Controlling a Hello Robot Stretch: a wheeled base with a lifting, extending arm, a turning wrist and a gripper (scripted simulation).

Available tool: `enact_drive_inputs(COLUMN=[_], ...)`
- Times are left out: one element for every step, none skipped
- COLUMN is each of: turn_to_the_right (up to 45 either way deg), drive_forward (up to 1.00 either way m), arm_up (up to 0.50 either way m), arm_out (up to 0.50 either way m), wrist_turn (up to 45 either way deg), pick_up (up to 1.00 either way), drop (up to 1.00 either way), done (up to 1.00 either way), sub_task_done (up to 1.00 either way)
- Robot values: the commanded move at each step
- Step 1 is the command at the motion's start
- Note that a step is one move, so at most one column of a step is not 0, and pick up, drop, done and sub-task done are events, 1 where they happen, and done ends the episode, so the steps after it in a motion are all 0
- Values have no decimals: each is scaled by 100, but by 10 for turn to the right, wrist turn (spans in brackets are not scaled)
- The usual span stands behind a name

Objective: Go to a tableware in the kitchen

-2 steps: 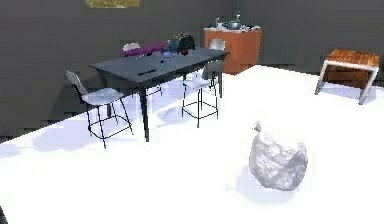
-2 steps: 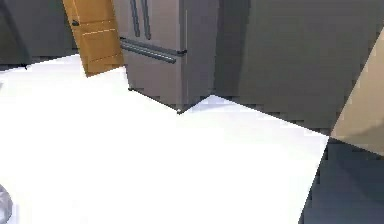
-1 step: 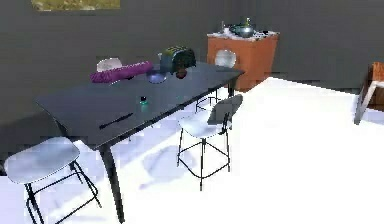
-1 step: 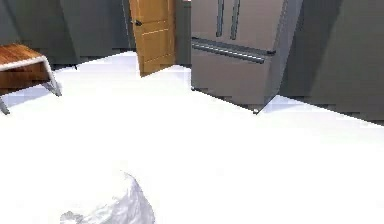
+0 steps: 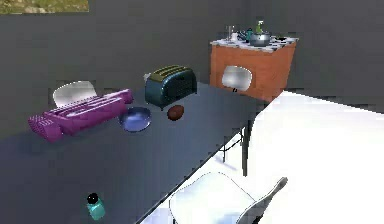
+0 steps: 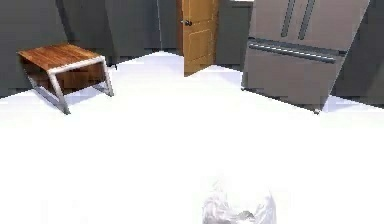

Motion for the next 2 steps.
enact_drive_inputs(turn_to_the_right=[-150, 0], drive_forward=[0, 0], arm_up=[0, 0], arm_out=[0, 0], wrist_turn=[0, 0], pick_up=[0, 0], drop=[0, 0], done=[0, 100], sub_task_done=[0, 0])
